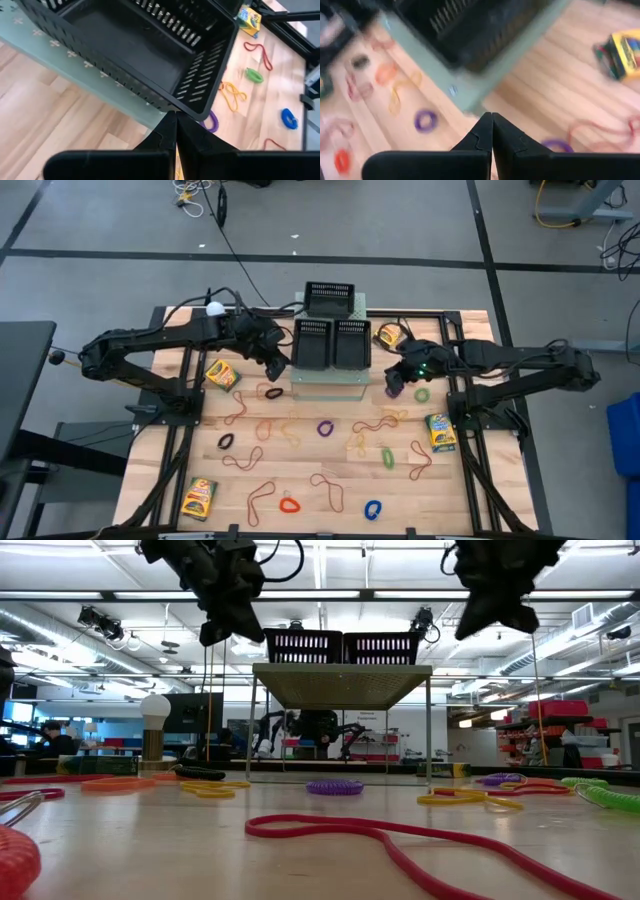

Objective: Pick & Place Office Desk Supplies
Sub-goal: Adjust the bottom left black bin on the shelf, then put the red rubber band into the top black bin

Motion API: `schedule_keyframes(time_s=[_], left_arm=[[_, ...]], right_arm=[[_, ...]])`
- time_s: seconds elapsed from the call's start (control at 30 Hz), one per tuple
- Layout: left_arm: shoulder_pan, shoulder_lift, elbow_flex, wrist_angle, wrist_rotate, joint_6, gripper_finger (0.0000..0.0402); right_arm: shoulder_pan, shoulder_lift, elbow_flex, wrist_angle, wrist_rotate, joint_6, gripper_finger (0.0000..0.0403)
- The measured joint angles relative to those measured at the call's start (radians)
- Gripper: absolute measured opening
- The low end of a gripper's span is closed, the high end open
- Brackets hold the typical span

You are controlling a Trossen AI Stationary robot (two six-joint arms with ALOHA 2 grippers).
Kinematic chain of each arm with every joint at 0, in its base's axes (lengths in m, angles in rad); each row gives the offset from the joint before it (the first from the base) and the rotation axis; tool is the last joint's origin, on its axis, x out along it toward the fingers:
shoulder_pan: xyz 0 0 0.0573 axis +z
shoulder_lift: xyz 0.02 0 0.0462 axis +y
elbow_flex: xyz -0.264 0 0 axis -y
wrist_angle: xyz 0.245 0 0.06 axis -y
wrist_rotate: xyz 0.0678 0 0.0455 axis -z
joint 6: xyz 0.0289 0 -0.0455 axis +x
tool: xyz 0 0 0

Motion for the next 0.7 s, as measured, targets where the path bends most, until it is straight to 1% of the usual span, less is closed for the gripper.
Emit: schedule_keyframes(time_s=[0.07,0.2,0.3,0.4,0.5,0.6,0.67,0.7], left_arm=[[-0.001,0.000,0.000,0.000,0.000,-0.007,0.0007],[-0.008,-0.002,0.000,-0.002,-0.008,-0.045,0.0007],[-0.040,-0.012,0.000,0.003,-0.047,-0.054,0.0007],[-0.087,-0.020,0.000,-0.002,-0.056,-0.045,0.0007],[-0.132,-0.027,0.000,0.001,-0.059,-0.035,0.0007],[-0.171,-0.027,0.000,0.016,-0.091,-0.022,0.0007],[-0.180,-0.030,-0.002,0.032,-0.106,0.028,0.0007],[-0.179,-0.037,-0.019,0.068,-0.099,0.052,0.0007]], right_arm=[[-0.012,-0.027,-0.028,0.005,-0.031,-0.024,0.0005],[-0.071,-0.123,-0.121,0.022,-0.130,-0.126,0.0003],[-0.132,-0.216,-0.193,0.015,-0.228,-0.160,0.0003],[-0.156,-0.294,-0.257,0.021,-0.301,-0.193,0.0002],[-0.150,-0.337,-0.316,0.015,-0.316,-0.166,0.0002],[-0.111,-0.351,-0.358,0.025,-0.307,-0.096,0.0004],[-0.067,-0.351,-0.379,0.044,-0.261,-0.060,0.0005],[-0.041,-0.350,-0.387,0.050,-0.225,-0.035,0.0005]])
